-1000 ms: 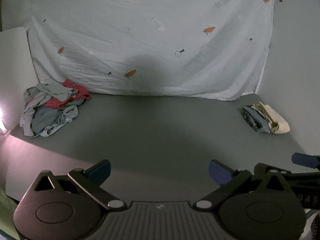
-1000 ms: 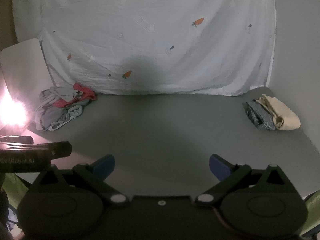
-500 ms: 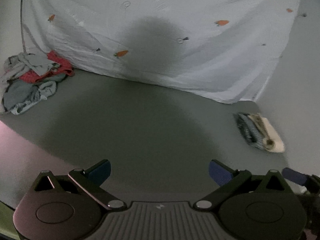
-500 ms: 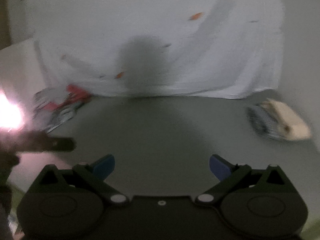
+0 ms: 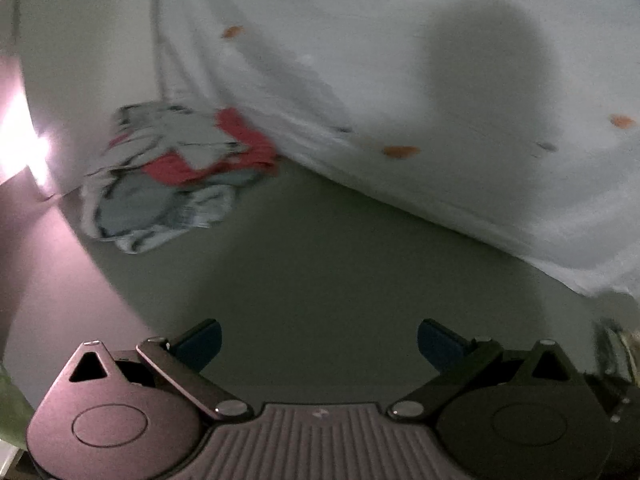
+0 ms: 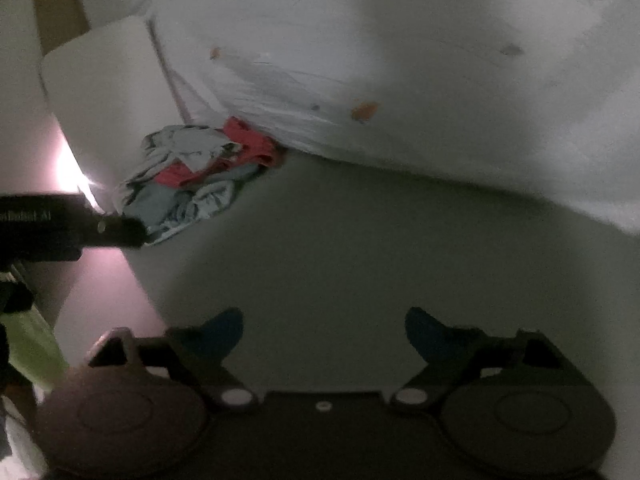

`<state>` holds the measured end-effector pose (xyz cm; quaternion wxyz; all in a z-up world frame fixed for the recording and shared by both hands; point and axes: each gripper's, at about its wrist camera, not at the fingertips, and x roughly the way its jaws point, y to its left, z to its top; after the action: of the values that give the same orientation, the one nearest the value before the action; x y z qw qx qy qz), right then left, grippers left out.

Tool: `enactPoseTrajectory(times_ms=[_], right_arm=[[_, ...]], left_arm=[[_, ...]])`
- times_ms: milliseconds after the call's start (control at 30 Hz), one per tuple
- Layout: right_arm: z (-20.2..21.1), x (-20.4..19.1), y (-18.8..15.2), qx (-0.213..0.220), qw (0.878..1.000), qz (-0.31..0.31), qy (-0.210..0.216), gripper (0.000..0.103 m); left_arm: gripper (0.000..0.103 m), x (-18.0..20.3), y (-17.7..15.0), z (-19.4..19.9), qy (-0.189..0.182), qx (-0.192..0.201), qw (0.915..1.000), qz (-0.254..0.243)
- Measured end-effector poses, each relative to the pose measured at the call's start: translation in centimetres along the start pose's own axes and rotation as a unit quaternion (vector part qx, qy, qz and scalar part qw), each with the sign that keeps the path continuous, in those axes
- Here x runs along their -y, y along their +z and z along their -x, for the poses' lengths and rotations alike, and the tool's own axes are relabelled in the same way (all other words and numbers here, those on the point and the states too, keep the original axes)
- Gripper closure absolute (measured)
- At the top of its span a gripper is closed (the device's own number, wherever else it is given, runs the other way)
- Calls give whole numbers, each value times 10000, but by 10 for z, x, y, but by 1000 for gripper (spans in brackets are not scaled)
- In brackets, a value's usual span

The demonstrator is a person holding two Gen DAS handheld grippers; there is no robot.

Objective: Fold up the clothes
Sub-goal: 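Reach both tools toward the pile of grey and red clothes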

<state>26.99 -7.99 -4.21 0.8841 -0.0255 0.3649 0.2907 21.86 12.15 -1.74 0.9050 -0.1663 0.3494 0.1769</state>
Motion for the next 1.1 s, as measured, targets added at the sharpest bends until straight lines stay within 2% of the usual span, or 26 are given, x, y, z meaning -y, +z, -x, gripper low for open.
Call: enactPoseTrajectory(times_ms=[100, 167, 233, 267, 333, 367, 400, 433, 500, 600, 733, 767, 800, 900, 933, 1000, 1067, 1100], right_arm=[[-41, -41, 29, 151, 9987, 453, -171, 32], [-84, -50, 62, 152, 9964, 754, -366, 42], [-117, -81, 87, 245, 9938, 943, -541, 58], [-135, -95, 100, 284, 9927, 1038, -552, 62], [-168, -124, 124, 368, 9895, 1297, -520, 85], [-189, -144, 139, 448, 9859, 1533, -490, 88], [-205, -160, 150, 498, 9826, 1732, -451, 91], [-218, -173, 160, 538, 9804, 1858, -382, 91], [-249, -197, 183, 623, 9774, 2015, -140, 92], [-301, -237, 215, 820, 9680, 2363, 190, 91], [-360, -279, 248, 1112, 9532, 2765, 516, 89], [-375, -286, 254, 1142, 9517, 2787, 601, 87], [-391, -292, 261, 1133, 9512, 2775, 739, 81], [-433, -303, 274, 869, 9525, 2725, 1046, 73], [-444, -303, 276, 780, 9547, 2675, 1048, 64], [-468, -302, 279, 514, 9600, 2552, 1034, 54], [-479, -299, 278, 455, 9597, 2543, 1109, 52], [-477, -297, 278, 495, 9585, 2552, 1172, 54]], left_arm=[[1, -52, 39, -38, -38, 164, 9995, 250], [3, -87, 64, -63, -63, 274, 9987, 417], [11, -122, 90, -89, -88, 383, 9975, 583], [13, -139, 103, -101, -101, 438, 9968, 666], [29, -174, 129, -127, -126, 547, 9949, 832], [33, -189, 142, -138, -98, 603, 9941, 892], [42, -203, 155, -148, -39, 659, 9934, 934], [48, -218, 169, -160, 4, 739, 9926, 965], [52, -243, 192, -180, 63, 943, 9903, 1020], [64, -280, 223, -214, 36, 1145, 9841, 1359], [64, -314, 258, -261, -178, 1244, 9767, 1741], [64, -320, 266, -272, -246, 1243, 9759, 1775], [62, -326, 274, -284, -313, 1243, 9751, 1809], [61, -342, 295, -316, -529, 1101, 9745, 1880], [61, -345, 300, -323, -545, 992, 9754, 1890], [61, -347, 304, -340, -577, 790, 9764, 1926], [62, -350, 302, -355, -662, 635, 9729, 2122], [77, -352, 297, -359, -700, 740, 9678, 2303]])
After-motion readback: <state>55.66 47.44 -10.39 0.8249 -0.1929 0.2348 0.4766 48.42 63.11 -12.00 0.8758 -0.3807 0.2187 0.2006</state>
